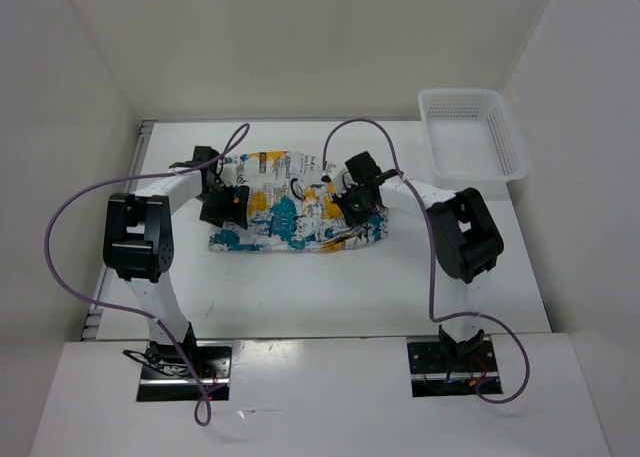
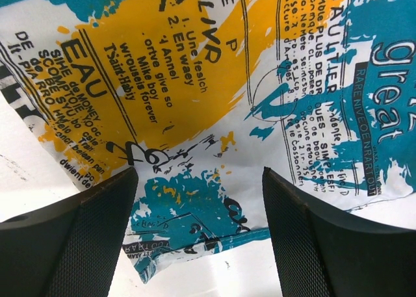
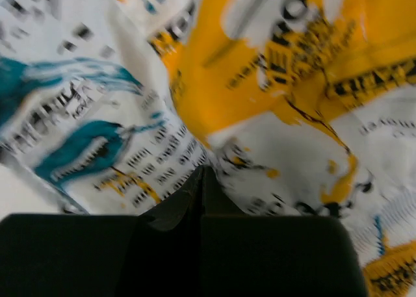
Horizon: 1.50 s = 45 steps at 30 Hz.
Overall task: Fold and stack the shorts
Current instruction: Fold the shorts
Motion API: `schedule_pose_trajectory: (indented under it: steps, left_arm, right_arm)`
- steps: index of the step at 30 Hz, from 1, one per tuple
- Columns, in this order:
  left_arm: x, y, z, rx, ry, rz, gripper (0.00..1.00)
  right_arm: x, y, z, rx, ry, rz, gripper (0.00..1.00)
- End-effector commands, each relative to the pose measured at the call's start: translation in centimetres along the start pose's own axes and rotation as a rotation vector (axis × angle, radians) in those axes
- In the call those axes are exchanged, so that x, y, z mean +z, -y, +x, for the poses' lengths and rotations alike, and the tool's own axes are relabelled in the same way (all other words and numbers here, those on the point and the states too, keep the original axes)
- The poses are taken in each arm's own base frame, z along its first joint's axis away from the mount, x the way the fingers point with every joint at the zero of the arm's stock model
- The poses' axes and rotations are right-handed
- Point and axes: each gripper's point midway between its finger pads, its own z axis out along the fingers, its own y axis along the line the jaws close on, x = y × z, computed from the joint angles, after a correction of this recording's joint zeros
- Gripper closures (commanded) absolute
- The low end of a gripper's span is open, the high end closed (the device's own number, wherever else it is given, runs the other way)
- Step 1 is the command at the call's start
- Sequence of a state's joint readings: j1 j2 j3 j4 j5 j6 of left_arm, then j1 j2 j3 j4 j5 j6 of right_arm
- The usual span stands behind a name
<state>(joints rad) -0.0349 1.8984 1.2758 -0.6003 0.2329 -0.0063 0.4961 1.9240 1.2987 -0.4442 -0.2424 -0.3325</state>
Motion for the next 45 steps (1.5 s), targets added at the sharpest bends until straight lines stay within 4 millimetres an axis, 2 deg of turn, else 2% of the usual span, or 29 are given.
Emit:
schedule_pose_trajectory:
  steps: [1,2,4,5,6,9,11,14,16,18,19,20,21,22,23,25,26,27,28,31,32,33,35,36,38,41,45]
  left_arm:
    - [1.3,-0.2,1.9,-0.017,-0.062,0.019,0.15]
    - [1.4,-0.2,1.9,-0.017,-0.062,0.019,0.15]
    - [1.4,-0.4,1.7,-0.014,-0.054,0.009,0.15]
    - [1.4,-0.6,1.7,-0.014,-0.055,-0.002,0.15]
    - [1.7,-0.6,1.9,-0.017,-0.065,-0.001,0.15]
    - [2.1,-0.8,1.6,-0.018,-0.068,-0.001,0.15]
    - [2.2,-0.8,1.6,-0.02,-0.077,0.0,0.15]
    - [2.2,-0.8,1.6,-0.02,-0.077,0.0,0.15]
    - [2.2,-0.8,1.6,-0.02,-0.077,0.0,0.15]
    - [2.0,-0.7,1.8,-0.02,-0.077,0.0,0.15]
    - [2.0,-0.7,1.8,-0.02,-0.077,0.0,0.15]
    - [2.0,-0.7,1.8,-0.02,-0.077,0.0,0.15]
    - [1.8,-0.7,1.6,-0.018,-0.068,-0.001,0.15]
    - [1.8,-0.7,1.6,-0.018,-0.068,-0.001,0.15]
    - [1.8,-0.7,1.6,-0.018,-0.068,-0.001,0.15]
    - [1.8,-0.7,1.6,-0.018,-0.068,-0.001,0.15]
    - [1.8,-0.7,1.6,-0.018,-0.068,-0.001,0.15]
    - [1.8,-0.7,1.6,-0.018,-0.068,-0.001,0.15]
    - [1.8,-0.7,1.6,-0.018,-0.068,-0.001,0.15]
    - [1.8,-0.7,1.6,-0.018,-0.068,-0.001,0.15]
    - [1.5,-0.6,1.6,-0.018,-0.068,-0.001,0.15]
    - [1.5,-0.6,1.6,-0.018,-0.068,-0.001,0.15]
    - [1.5,-0.8,1.6,-0.017,-0.069,-0.012,0.15]
    - [1.1,-0.9,1.4,-0.014,-0.058,-0.022,0.15]
    - [0.8,-0.8,1.4,-0.014,-0.058,-0.022,0.14]
    - [0.7,-1.1,1.7,-0.016,-0.069,-0.041,0.14]
    - [0.6,-1.1,1.5,-0.016,-0.069,-0.041,0.14]
  right_arm:
    - [-0.7,1.6,0.9,-0.109,-0.02,0.045,1.0]
    - [-0.8,0.8,2.6,-0.12,-0.064,0.011,1.0]
    - [-1.9,-0.5,3.3,-0.201,-0.081,-0.018,1.0]
    - [-2.2,-1.5,5.1,-0.228,-0.132,-0.048,1.0]
    - [-2.4,-2.7,5.5,-0.274,-0.148,-0.07,1.0]
    - [-3.0,-3.9,7.6,-0.371,-0.206,-0.08,1.0]
    - [-2.9,-3.9,8.8,-0.367,-0.235,-0.079,1.0]
    - [-2.2,-3.2,9.0,-0.353,-0.231,-0.034,1.0]
    - [-1.9,-2.5,8.0,-0.335,-0.198,0.016,1.0]
    - [-2.0,-1.4,5.9,-0.312,-0.16,0.078,1.0]
    - [-2.7,-0.1,3.1,-0.277,-0.092,0.117,1.0]
    - [-3.3,0.5,1.5,-0.195,-0.048,0.142,0.96]
    - [-4.0,1.1,-0.1,-0.146,-0.009,0.152,0.75]
    - [-6.1,2.6,-3.3,-0.092,0.072,0.193,0.56]
    - [-6.9,3.2,-4.4,0.014,0.113,0.209,0.46]
    - [-9.6,4.7,-6.1,0.149,0.197,0.218,0.37]
    - [-10.5,6.9,-5.3,0.305,0.215,0.226,0.37]
    - [-11.1,7.1,-5.2,0.367,0.234,0.184,0.37]
    - [-11.0,8.4,-3.2,0.459,0.202,0.18,0.37]
    - [-9.8,7.5,-0.1,0.58,0.146,0.107,0.37]
    - [-9.3,7.0,0.9,0.601,0.116,0.099,0.34]
    - [-8.7,6.4,2.9,0.653,0.069,0.081,0.32]
    - [-9.0,5.9,4.2,0.722,0.058,0.071,0.29]
    - [-8.6,5.7,6.0,0.775,0.026,0.061,0.27]
    - [-8.3,5.0,7.5,0.812,-0.002,0.046,0.26]
    - [-7.6,4.7,7.4,0.79,0.014,0.011,0.25]
    - [-5.7,5.3,8.2,0.828,-0.014,0.02,0.25]
